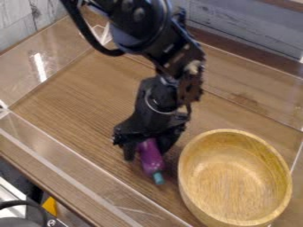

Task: Remove the purple eggplant from inside the brown bowl and put it on the table

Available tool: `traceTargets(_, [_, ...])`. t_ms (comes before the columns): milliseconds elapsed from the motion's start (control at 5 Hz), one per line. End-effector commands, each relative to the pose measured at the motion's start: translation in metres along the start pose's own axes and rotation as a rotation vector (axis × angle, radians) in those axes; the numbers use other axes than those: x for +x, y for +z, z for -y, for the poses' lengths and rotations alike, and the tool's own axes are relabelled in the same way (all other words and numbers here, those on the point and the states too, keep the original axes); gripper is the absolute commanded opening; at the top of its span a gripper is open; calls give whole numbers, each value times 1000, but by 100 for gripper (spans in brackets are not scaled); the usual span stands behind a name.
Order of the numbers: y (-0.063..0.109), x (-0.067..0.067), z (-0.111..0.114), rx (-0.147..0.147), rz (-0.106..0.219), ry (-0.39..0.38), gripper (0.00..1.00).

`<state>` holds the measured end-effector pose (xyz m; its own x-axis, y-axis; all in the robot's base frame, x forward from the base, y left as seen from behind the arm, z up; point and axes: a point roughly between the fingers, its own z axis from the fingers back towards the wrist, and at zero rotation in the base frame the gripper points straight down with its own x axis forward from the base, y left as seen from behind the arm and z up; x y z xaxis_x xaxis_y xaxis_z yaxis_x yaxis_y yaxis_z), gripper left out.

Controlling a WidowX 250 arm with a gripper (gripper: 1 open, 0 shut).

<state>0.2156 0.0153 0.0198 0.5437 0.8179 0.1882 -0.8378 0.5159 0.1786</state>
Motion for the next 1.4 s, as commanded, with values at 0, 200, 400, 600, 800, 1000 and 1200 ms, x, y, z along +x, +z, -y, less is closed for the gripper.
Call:
traceTargets(0, [-6,16,-9,4,3,-37,100])
traceTargets(200, [-5,15,-4,16,-8,8,100])
traceTargets(400, [-4,13,1,30,-17,56,100])
traceTargets(600, [-5,18,1,36,-19,62,100])
traceTargets(800, [-6,22,-1,41,-21,68,100])
traceTargets(1000, [-3,30,-1,57,-30,105,0])
traceTargets(1200, [2,37,-2,78,-38,140,0])
